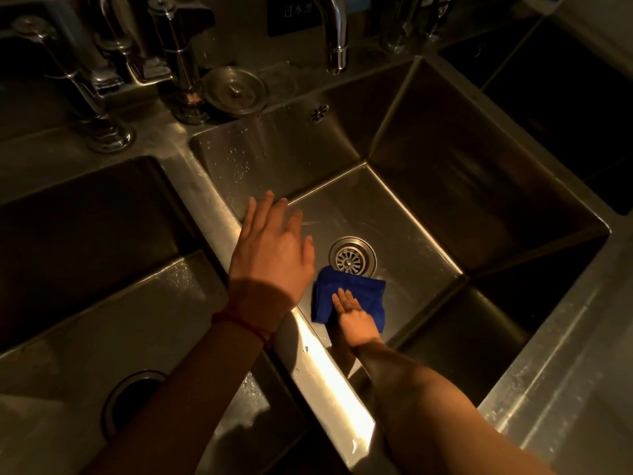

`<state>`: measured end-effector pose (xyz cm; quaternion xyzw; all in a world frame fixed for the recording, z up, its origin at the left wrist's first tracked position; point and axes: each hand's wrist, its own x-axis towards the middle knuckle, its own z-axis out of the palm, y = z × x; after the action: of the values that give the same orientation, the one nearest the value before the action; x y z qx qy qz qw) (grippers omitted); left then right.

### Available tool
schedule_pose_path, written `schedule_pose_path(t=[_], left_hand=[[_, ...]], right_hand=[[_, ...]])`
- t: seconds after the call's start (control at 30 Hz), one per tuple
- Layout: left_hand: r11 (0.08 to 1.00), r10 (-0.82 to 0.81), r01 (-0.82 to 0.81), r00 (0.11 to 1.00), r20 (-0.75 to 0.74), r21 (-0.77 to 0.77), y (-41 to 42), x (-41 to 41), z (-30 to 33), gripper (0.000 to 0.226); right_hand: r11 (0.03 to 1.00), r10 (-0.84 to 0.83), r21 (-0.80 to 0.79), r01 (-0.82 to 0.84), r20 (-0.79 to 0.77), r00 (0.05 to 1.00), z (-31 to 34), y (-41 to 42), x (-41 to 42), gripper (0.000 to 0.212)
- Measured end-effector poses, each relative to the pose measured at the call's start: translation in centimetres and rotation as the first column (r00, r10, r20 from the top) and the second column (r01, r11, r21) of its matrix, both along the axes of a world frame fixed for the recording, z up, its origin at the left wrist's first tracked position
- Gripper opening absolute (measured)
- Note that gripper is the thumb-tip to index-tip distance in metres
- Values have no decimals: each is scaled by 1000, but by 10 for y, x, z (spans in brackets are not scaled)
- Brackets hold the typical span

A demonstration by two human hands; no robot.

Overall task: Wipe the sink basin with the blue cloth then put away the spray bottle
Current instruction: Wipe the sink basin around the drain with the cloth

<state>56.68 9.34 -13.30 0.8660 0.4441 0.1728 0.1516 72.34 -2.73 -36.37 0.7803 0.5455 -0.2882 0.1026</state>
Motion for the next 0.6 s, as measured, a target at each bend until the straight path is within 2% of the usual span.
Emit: schedule_pose_path(t=[0.23, 0.6], left_hand=[[1000, 10, -10, 1000, -8, -2, 0, 1, 0, 47], [1000, 16, -16, 999, -31, -13, 0, 2, -1, 48]], right_hand=[[998, 56, -6, -56, -3, 998, -2, 1, 5, 75], [921, 362, 133, -367, 58, 930, -5, 24, 16, 65]])
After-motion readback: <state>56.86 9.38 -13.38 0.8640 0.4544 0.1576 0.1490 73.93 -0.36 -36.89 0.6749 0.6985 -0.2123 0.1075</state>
